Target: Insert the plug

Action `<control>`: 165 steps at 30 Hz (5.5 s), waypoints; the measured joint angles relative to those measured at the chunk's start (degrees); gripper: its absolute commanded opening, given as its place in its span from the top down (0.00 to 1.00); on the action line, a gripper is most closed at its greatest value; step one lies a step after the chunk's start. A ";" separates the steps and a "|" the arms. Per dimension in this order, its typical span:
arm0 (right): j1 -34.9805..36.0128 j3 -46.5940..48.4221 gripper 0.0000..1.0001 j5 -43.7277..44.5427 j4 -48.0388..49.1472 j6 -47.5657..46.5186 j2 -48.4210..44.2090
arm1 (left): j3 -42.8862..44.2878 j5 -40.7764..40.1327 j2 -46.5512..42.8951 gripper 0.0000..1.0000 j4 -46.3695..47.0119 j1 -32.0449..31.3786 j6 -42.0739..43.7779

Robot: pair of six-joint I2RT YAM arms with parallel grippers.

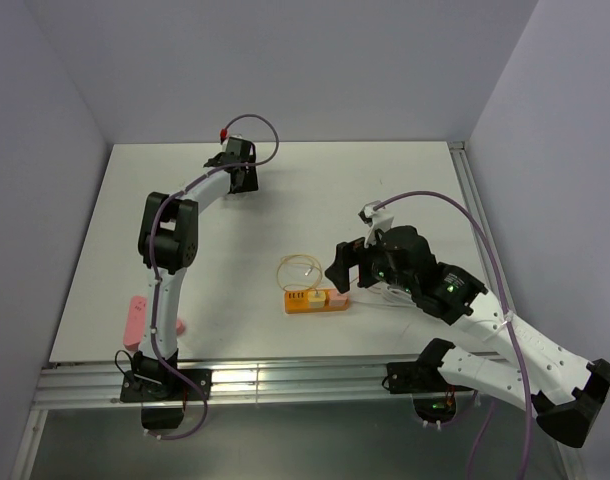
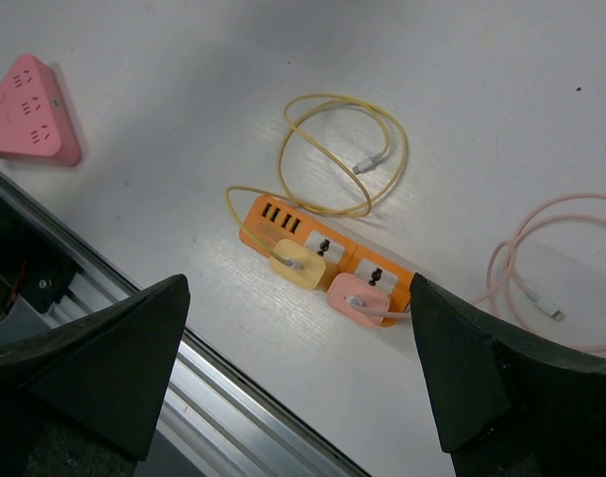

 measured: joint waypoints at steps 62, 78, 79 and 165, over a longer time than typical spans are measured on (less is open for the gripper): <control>-7.85 -2.95 0.08 -32.79 57.31 56.35 7.58 | -73.40 26.62 -86.20 0.99 81.85 -31.71 -28.68; -1.05 0.37 0.16 -28.35 71.12 73.37 12.96 | -72.85 15.39 -76.70 0.99 96.17 -38.97 -14.84; -1.05 0.37 0.16 -28.24 71.23 74.10 13.00 | -72.85 15.67 -76.41 0.99 96.85 -38.97 -14.27; -2.71 19.10 1.00 -39.69 50.27 22.88 15.47 | -75.80 20.44 -81.66 0.53 93.59 -39.30 -22.51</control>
